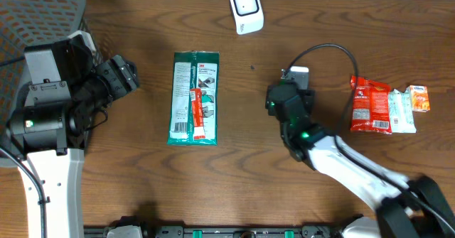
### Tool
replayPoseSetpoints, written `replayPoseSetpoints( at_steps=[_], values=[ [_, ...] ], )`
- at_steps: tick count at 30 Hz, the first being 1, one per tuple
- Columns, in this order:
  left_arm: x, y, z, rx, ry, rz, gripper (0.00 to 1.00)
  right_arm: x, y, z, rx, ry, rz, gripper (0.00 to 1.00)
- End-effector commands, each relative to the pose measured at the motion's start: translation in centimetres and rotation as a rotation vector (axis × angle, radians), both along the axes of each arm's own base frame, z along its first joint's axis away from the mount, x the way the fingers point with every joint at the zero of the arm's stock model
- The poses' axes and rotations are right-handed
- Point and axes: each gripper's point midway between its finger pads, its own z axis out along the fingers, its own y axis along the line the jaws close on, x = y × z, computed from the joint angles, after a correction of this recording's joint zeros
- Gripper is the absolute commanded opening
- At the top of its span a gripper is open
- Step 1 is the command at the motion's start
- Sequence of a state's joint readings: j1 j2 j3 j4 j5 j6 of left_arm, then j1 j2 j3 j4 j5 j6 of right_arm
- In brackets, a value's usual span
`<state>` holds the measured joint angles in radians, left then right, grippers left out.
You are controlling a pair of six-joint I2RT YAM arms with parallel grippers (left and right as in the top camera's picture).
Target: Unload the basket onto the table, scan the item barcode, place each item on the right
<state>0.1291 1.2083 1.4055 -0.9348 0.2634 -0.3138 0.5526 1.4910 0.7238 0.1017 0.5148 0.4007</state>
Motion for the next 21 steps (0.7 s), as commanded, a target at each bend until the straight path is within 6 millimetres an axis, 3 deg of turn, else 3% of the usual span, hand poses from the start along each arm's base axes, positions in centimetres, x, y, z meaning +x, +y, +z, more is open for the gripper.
replayPoseSetpoints(
  at_steps=[1,9,13,15,16,21],
  values=[
    [0.0,0.1,0.2,0.002,-0.005,-0.002,0.82,0.0,0.0,3.4,0.060,-0.007,0.052,0.74],
    [0.0,0.1,0.2,0.002,-0.005,-0.002,0.82,-1.0,-1.2,7.3,0.186,0.259,0.100,0.74],
    [0.0,0.1,0.2,0.002,-0.005,-0.002,0.82,-1.9,-2.5,8.3,0.233,0.405,0.067,0.76],
    [0.0,0.1,0.2,0.002,-0.005,-0.002,0.82,-2.4,-2.5,8.0,0.253,0.481,0.069,0.86],
    [0.0,0.1,0.2,0.002,-0.005,-0.002,0.82,-2.6,-2.4,7.6,0.258,0.515,0.072,0.99],
    [0.0,0.1,0.2,0.002,-0.005,-0.003,0.82,-2.3,-2.0,4.4,0.247,0.621,0.065,0.99]
  ],
)
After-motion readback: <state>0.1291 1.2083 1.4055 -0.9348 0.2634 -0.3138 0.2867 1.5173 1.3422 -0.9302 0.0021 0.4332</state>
